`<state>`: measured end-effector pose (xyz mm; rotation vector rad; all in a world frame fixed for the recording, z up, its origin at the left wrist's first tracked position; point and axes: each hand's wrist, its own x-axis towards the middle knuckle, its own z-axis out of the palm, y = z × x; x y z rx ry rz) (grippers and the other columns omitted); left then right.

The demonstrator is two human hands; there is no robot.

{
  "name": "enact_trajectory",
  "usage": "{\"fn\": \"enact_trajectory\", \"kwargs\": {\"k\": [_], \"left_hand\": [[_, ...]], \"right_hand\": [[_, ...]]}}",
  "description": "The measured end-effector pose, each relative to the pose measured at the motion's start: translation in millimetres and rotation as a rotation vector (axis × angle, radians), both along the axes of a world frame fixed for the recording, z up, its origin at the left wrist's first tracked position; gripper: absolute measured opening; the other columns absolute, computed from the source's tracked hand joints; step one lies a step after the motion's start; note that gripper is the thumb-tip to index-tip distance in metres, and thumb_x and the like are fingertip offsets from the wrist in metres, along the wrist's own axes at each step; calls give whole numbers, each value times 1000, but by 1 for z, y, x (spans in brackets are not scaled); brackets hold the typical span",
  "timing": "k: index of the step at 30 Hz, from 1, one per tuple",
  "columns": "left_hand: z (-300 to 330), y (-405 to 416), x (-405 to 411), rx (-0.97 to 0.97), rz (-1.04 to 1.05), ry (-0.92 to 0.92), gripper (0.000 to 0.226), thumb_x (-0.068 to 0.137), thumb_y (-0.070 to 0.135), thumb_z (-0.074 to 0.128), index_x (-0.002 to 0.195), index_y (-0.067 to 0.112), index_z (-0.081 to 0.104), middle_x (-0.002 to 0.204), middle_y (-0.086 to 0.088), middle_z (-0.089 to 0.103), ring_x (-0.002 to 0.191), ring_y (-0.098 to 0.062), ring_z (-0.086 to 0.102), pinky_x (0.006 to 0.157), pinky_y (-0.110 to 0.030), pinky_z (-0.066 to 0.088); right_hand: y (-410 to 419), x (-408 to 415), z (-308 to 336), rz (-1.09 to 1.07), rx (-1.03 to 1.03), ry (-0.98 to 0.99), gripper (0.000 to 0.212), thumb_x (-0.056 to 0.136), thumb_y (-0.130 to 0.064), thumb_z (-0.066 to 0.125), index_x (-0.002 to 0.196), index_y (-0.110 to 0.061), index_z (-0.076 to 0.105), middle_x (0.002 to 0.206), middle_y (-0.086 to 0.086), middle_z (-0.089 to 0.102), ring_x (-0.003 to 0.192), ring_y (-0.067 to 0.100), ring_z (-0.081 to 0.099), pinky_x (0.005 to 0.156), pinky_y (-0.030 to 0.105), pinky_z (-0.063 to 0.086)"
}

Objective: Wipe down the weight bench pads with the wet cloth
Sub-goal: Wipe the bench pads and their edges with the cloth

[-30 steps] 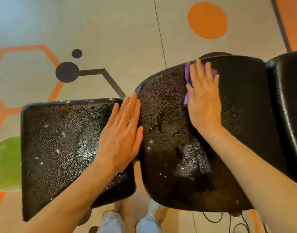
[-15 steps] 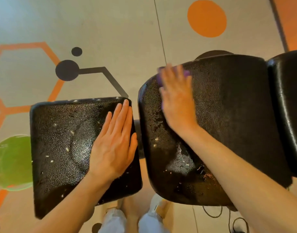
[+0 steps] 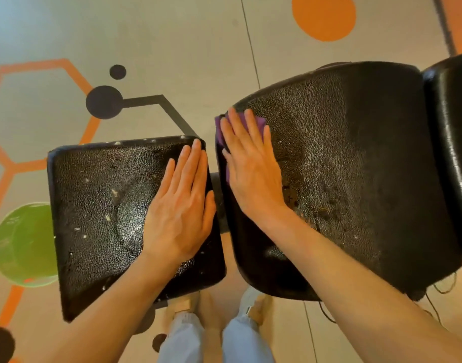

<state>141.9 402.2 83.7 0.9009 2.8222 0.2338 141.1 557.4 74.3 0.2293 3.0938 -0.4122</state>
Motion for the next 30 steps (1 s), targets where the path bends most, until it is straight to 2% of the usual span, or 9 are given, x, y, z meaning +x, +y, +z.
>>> {"fn": "enact_trajectory", "kwargs": {"k": [4,6,9,12,16,18,24,26,30], "left_hand": [[0,0,0,21,-10,5,63,101,31,28,155,1,15,164,-14,9,153,-26,6,125,-42,10],[-1,-1,0,20,-9,13,63,101,31,27,155,1,15,164,-14,9,153,-26,6,124,-42,11],[-1,-1,0,26,-17,23,62,102,30,27,155,1,14,164,-14,8,153,-26,6,125,-42,11],[-2,-2,1,23,-21,28,62,102,30,25,155,1,13,164,-15,7,153,-26,4,125,-42,10],[-2,-2,1,16,-27,21,62,102,31,25,155,0,13,164,-15,6,153,-26,4,125,-43,11],[-1,-2,0,15,-24,26,62,102,31,25,155,0,13,164,-15,5,153,-26,4,124,-44,12],[-2,-1,2,16,-17,29,62,102,29,27,155,0,12,164,-15,5,153,-26,3,125,-43,10],[-2,-1,2,5,-19,32,62,103,29,29,155,1,12,165,-14,4,153,-26,3,125,-43,9],[-2,-1,2,-1,-21,33,62,102,29,27,155,0,12,165,-14,4,153,-26,3,125,-43,9]], "right_hand": [[-23,140,7,239,22,-84,52,94,-12,37,145,-15,36,156,1,24,147,21,10,119,45,13],[-19,172,9,295,1,-138,53,91,-14,35,144,-16,38,156,-1,25,147,20,10,119,41,10],[-9,91,1,127,-78,-56,51,95,-12,36,146,-13,33,156,1,24,147,21,12,118,46,16],[-6,36,-1,-23,13,11,50,100,-22,36,148,-11,29,157,6,23,147,24,14,119,45,13],[-23,159,4,144,30,-120,58,94,-14,41,150,-16,23,159,0,15,148,20,6,118,46,13],[-18,183,6,193,16,-133,59,93,-14,38,149,-18,22,158,-2,15,148,19,7,118,43,12],[5,14,0,-44,75,-8,52,101,-24,33,149,-9,21,159,8,16,147,25,9,120,46,11],[8,37,-4,-8,102,-6,53,101,-23,32,150,-9,20,159,9,15,148,25,8,119,46,12],[-3,179,6,90,91,-124,56,98,-21,37,150,-10,20,159,5,14,148,23,5,119,45,11]]}}
